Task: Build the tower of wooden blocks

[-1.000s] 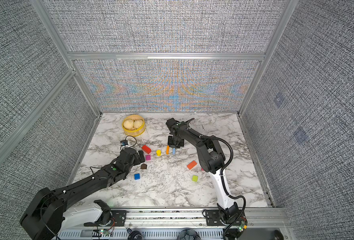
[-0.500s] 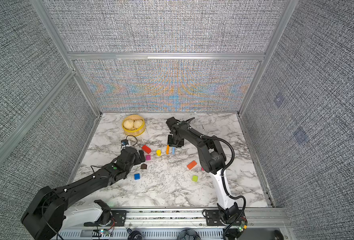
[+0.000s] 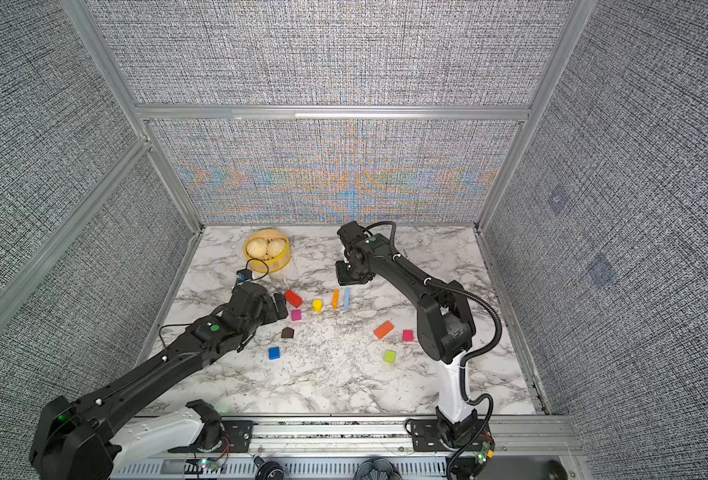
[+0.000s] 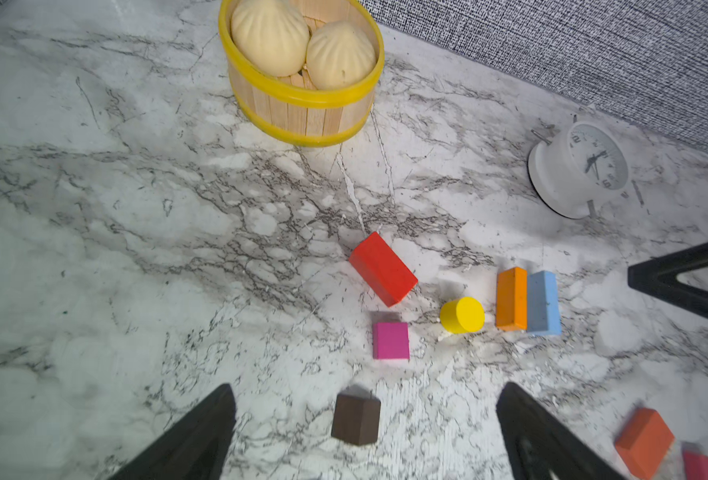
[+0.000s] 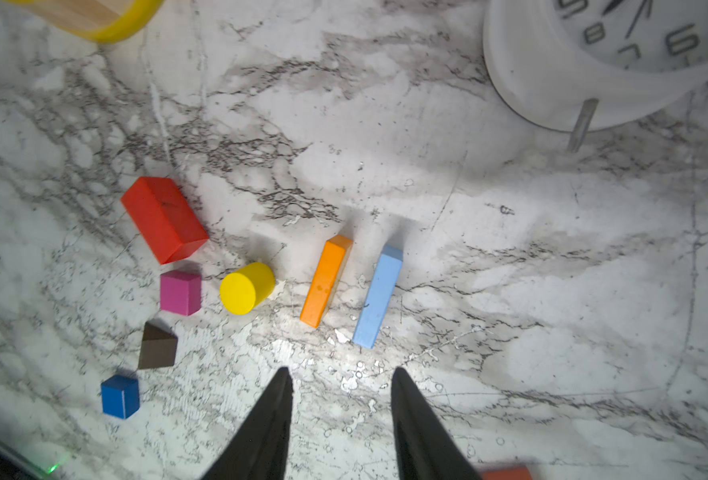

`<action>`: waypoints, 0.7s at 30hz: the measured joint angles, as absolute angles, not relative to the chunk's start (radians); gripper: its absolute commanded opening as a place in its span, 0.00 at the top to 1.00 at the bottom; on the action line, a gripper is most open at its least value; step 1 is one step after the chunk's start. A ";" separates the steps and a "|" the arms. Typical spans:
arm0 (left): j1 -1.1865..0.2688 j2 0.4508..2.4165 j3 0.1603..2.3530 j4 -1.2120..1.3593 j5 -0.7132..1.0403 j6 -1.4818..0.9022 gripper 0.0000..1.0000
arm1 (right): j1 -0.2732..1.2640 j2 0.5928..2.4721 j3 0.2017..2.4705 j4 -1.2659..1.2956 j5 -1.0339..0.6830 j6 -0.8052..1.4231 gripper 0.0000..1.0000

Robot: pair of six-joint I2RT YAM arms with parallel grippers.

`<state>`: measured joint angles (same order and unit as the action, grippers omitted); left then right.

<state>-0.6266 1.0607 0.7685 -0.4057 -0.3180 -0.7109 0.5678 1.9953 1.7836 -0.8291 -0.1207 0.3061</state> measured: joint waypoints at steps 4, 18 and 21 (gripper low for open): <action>-0.626 0.997 0.870 -0.562 -0.275 -0.707 0.01 | 0.588 1.962 1.786 -0.831 -0.156 0.249 0.57; -0.556 0.816 0.818 -0.805 -0.186 -0.846 0.01 | 0.706 2.040 1.893 -0.801 -0.187 0.123 0.49; -0.525 0.772 0.722 -0.754 -0.170 -0.913 0.01 | 0.726 2.088 1.927 -0.782 -0.187 0.106 0.48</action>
<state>-0.5247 0.7719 0.7223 -0.7536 -0.1696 -0.9131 0.7258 2.0876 1.9270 -0.7822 -0.1867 0.1062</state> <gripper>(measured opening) 0.988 0.514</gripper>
